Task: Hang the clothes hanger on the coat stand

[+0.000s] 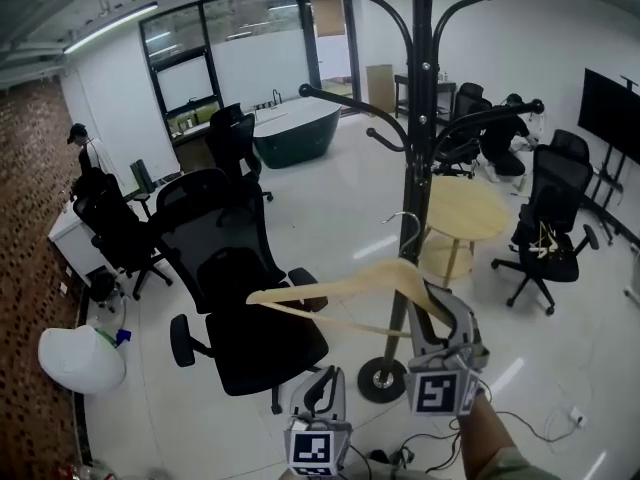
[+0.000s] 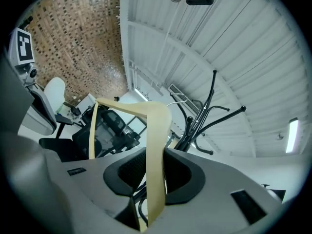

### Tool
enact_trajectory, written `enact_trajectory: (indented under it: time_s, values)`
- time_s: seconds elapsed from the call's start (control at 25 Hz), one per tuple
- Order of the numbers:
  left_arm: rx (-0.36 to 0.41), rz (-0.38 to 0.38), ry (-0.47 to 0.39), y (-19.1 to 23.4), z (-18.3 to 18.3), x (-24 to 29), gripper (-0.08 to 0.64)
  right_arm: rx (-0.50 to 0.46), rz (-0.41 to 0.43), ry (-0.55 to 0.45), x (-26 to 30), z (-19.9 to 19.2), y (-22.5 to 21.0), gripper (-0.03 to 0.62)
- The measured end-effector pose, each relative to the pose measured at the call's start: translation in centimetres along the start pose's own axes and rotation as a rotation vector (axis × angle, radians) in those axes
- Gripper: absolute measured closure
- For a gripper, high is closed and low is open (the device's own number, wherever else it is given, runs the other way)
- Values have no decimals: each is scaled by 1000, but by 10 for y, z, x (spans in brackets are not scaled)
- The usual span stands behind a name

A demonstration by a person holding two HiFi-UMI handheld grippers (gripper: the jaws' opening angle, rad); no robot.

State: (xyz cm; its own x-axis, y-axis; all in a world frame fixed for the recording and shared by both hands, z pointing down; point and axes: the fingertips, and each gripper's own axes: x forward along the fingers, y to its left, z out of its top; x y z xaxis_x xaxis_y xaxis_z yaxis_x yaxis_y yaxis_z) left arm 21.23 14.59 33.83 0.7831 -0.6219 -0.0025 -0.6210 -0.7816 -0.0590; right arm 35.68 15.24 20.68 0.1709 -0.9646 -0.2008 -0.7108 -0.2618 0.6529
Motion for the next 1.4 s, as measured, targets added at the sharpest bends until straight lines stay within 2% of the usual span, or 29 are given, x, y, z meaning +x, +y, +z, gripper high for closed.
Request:
enact_trajectory:
  time_s: [0.24, 0.36, 0.48, 0.64, 0.84, 1.04, 1.2, 1.4]
  values:
    - [-28, -29, -45, -13, 17, 1, 515, -39, -50, 42, -4, 11, -38, 508]
    - [-65, -30, -41, -3, 16, -11, 515, -63, -51, 38, 2, 23, -37, 508]
    - [-96, -25, -33, -12, 15, -15, 488, -58, -37, 50, 9, 21, -52, 508]
    - [-80, 40, -46, -48, 30, -11, 485, -43, 8, 37, 11, -12, -77, 508]
    - [-89, 171, -24, -126, 21, 15, 485, -7, 133, -5, 18, -69, -110, 508]
    - [-103, 280, 16, -207, 12, 37, 485, -41, 250, -35, 25, -117, -143, 508]
    - [-83, 325, 35, -220, 13, 34, 485, -46, 278, -27, 38, -136, -145, 508]
    - [-86, 326, 32, -218, 14, 33, 485, -59, 276, 7, 51, -147, -143, 506]
